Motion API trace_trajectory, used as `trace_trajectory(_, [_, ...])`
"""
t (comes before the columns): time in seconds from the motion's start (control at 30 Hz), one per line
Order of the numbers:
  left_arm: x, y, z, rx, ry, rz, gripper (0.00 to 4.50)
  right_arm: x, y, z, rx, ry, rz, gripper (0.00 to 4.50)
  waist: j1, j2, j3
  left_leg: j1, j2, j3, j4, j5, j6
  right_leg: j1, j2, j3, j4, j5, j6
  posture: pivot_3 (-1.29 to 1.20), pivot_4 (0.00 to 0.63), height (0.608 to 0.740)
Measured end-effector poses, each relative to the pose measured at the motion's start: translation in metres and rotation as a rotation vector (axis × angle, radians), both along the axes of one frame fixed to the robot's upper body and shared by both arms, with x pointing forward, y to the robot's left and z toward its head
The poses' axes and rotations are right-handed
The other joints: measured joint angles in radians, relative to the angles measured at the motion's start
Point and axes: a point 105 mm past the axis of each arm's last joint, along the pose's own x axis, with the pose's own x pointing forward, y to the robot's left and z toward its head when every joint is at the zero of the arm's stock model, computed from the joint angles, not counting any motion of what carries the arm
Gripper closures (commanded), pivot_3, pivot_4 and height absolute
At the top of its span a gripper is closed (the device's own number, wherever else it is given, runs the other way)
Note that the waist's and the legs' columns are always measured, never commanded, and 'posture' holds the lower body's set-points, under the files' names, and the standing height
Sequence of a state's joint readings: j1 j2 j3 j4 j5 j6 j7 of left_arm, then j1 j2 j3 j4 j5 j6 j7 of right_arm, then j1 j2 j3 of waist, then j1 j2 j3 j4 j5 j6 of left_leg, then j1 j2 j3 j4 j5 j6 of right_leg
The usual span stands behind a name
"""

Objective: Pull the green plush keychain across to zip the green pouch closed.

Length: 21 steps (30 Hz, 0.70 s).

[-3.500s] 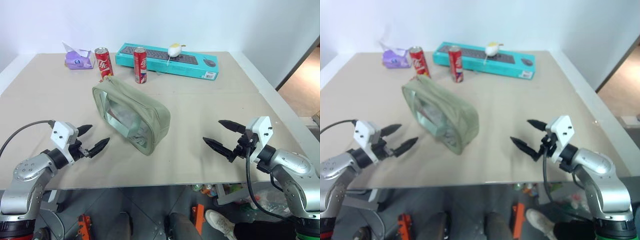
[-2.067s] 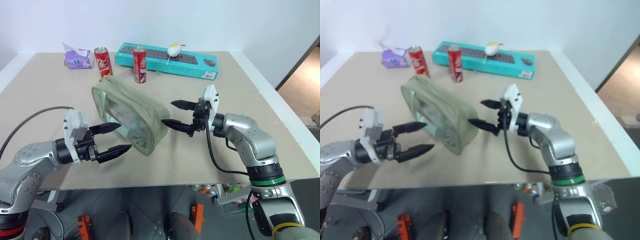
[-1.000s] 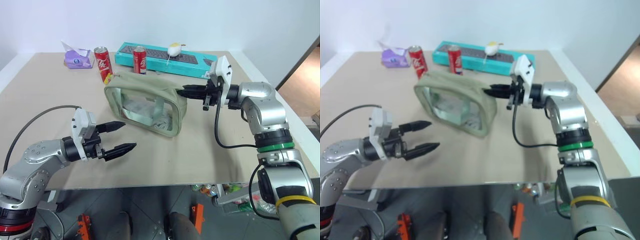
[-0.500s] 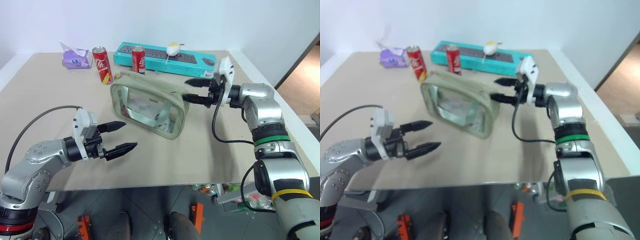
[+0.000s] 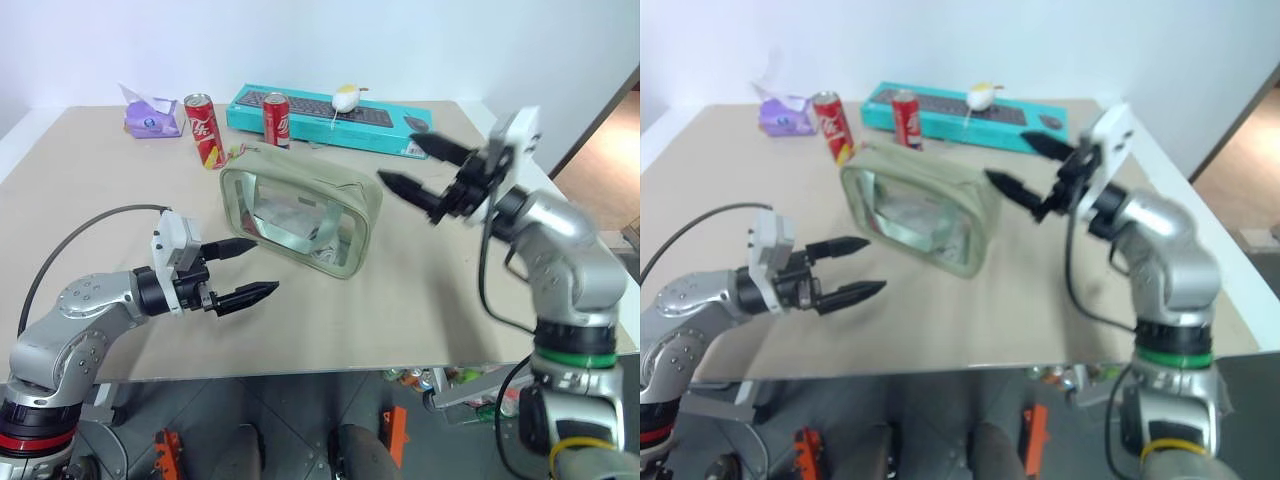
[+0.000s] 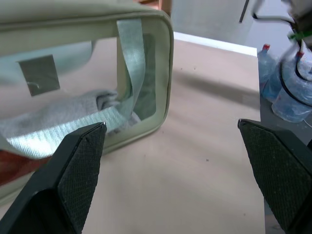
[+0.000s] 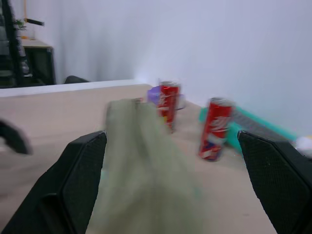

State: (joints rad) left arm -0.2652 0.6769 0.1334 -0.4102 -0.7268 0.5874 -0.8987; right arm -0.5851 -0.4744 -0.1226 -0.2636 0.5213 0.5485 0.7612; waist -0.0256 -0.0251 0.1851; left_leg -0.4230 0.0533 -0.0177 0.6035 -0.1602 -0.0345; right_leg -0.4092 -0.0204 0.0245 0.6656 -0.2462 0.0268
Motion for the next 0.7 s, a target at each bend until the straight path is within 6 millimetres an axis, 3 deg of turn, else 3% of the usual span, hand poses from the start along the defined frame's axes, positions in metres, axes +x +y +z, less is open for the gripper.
trace_trajectory(0.07, [0.003, -0.001, 0.003, -0.013, -0.013, 0.012, 0.00, -0.001, 0.007, -0.010, -0.014, 0.029, -0.007, 0.06, 0.002, 0.000, 0.000, 0.000, -0.001, 0.000, 0.001, 0.000, 0.000, 0.000, -0.001, 0.000, 0.000, 0.001, 0.001, 0.00, 0.150, 0.740])
trace_trajectory(0.47, [0.009, -0.002, 0.006, -0.049, -0.019, 0.050, 0.00, 0.004, 0.006, -0.030, -0.091, 0.045, -0.053, 0.06, 0.004, -0.001, 0.000, -0.001, -0.001, 0.000, 0.003, 0.000, 0.000, 0.001, -0.001, 0.001, 0.000, 0.001, 0.001, 0.00, 0.150, 0.740])
trace_trajectory(0.5, [0.009, -0.002, 0.006, -0.049, -0.019, 0.050, 0.00, 0.005, 0.005, -0.032, -0.096, 0.048, -0.058, 0.58, 0.004, -0.001, 0.000, -0.001, -0.001, 0.000, 0.003, 0.000, 0.000, 0.001, -0.001, 0.001, 0.000, 0.001, 0.001, 0.00, 0.150, 0.740])
trace_trajectory(0.7, [0.009, -0.002, 0.006, -0.048, -0.019, 0.049, 0.00, 0.008, 0.006, -0.039, -0.115, 0.059, -0.063, 2.55, 0.004, -0.001, 0.000, -0.001, -0.001, 0.000, 0.003, 0.000, 0.000, 0.001, -0.001, 0.001, 0.000, 0.001, 0.002, 0.00, 0.150, 0.740])
